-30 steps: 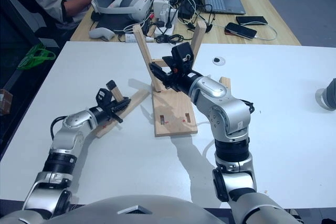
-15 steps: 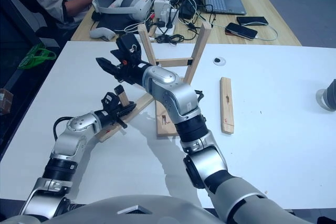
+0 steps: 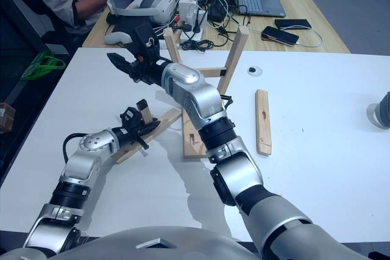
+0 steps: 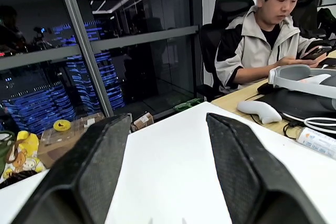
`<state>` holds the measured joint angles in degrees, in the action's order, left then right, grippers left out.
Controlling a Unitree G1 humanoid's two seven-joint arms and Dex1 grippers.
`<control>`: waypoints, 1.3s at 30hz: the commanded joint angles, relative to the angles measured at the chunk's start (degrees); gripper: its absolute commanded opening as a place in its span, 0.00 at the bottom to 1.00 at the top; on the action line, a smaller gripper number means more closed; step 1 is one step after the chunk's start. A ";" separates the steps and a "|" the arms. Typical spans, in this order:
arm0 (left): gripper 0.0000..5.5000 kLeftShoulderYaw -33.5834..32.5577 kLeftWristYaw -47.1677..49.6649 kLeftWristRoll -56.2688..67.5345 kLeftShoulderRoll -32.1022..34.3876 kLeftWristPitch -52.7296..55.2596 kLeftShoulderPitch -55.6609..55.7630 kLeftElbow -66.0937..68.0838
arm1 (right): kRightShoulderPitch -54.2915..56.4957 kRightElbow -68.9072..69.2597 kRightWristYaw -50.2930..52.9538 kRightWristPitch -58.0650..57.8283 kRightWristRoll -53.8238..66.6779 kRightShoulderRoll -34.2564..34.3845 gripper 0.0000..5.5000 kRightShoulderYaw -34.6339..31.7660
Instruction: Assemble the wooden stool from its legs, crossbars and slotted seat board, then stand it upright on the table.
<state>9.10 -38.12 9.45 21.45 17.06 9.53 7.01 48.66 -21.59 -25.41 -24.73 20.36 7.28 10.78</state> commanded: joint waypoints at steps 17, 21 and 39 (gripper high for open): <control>0.07 1.93 -0.13 -1.81 -0.66 0.52 0.17 3.36 | -12.66 4.27 3.27 -15.40 2.34 6.01 0.49 10.40; 0.07 2.29 -0.46 -2.19 -0.51 0.07 0.50 3.88 | -9.79 4.73 3.79 -13.64 5.52 7.38 0.49 6.94; 0.07 3.48 -1.17 -2.57 0.15 0.51 -0.51 2.34 | 5.14 -3.43 2.47 -1.28 8.51 8.18 0.49 0.62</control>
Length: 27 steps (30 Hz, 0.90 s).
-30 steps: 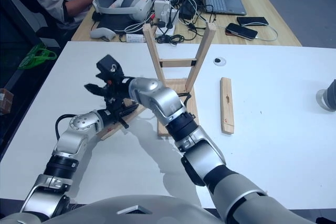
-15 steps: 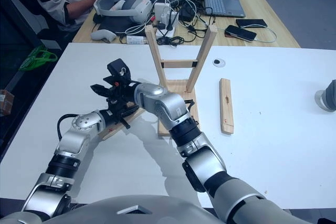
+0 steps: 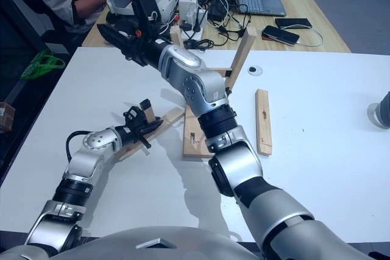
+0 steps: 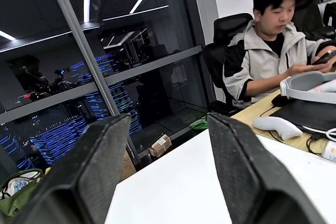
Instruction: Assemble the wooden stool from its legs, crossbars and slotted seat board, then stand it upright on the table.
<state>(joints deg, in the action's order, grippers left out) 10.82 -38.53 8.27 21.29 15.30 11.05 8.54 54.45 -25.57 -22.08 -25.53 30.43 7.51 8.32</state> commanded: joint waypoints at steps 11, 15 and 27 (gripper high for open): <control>0.07 1.92 -0.58 -1.36 0.09 2.33 -2.15 0.24 | -17.53 7.14 2.75 -8.36 -4.59 4.72 0.49 11.54; 0.07 1.96 -0.93 -1.49 0.23 2.08 -2.00 0.10 | -16.53 6.31 3.11 -8.19 -4.23 5.21 0.49 10.29; 0.11 1.29 -1.81 -0.98 0.17 1.29 -1.51 0.28 | -16.46 5.38 3.06 -7.51 -4.39 5.68 0.49 9.87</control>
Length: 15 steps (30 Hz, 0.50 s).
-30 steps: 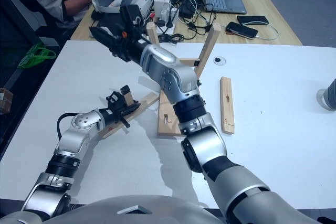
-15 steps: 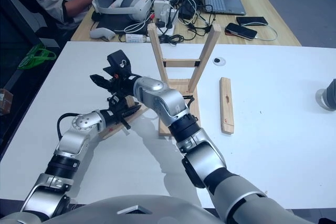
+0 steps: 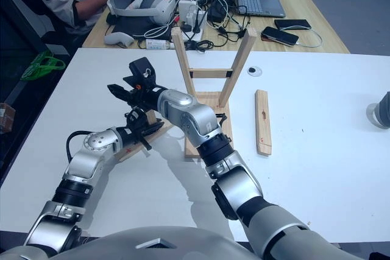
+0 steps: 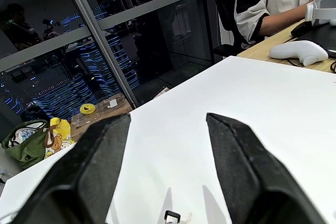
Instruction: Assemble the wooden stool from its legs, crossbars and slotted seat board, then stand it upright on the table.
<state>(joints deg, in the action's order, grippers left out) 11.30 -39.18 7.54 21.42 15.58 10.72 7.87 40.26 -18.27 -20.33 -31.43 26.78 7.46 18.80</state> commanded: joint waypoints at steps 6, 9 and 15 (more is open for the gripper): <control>0.11 -0.71 -0.94 0.73 -0.41 0.21 -0.34 0.95 | -2.60 -1.74 1.30 -1.62 -0.73 5.77 0.49 -0.44; 0.11 -1.01 -1.10 1.01 -0.48 0.29 -0.34 0.57 | -2.78 -1.67 1.30 -1.65 -0.73 5.81 0.49 -0.31; 0.11 -0.61 -0.72 0.09 -0.30 -0.50 -1.06 -0.25 | -2.76 -1.67 1.24 -1.60 -0.72 5.74 0.49 -0.28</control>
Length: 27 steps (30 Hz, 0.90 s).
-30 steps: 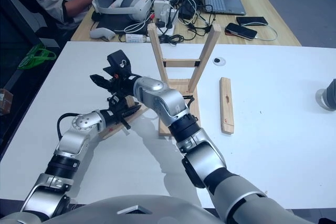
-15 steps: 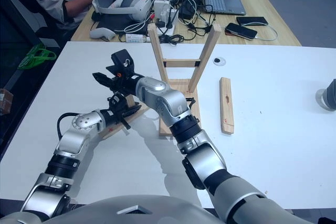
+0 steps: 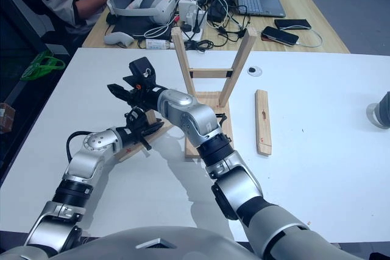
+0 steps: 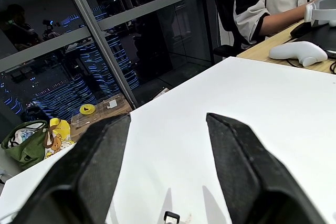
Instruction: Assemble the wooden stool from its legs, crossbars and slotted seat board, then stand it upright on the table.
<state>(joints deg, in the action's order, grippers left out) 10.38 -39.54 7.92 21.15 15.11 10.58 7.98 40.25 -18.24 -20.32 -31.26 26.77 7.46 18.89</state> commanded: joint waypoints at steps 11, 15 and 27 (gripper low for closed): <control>0.11 -1.81 -0.06 0.93 -0.31 -1.43 -0.91 -1.06 | -1.73 -3.02 1.36 -0.58 -0.75 6.24 0.49 -0.97; 0.11 -2.20 0.54 0.61 -0.25 -1.75 -0.89 -1.54 | -1.28 -3.51 1.34 -0.21 -0.89 6.37 0.49 -1.27; 0.11 -2.06 -0.01 0.74 -0.19 -1.91 -1.67 -2.41 | 1.77 -1.00 2.66 -0.09 1.38 6.03 0.49 -5.42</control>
<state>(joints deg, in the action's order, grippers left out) 8.99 -39.15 8.30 20.80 13.96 8.75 6.55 40.32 -20.03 -18.64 -30.64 27.70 7.47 15.37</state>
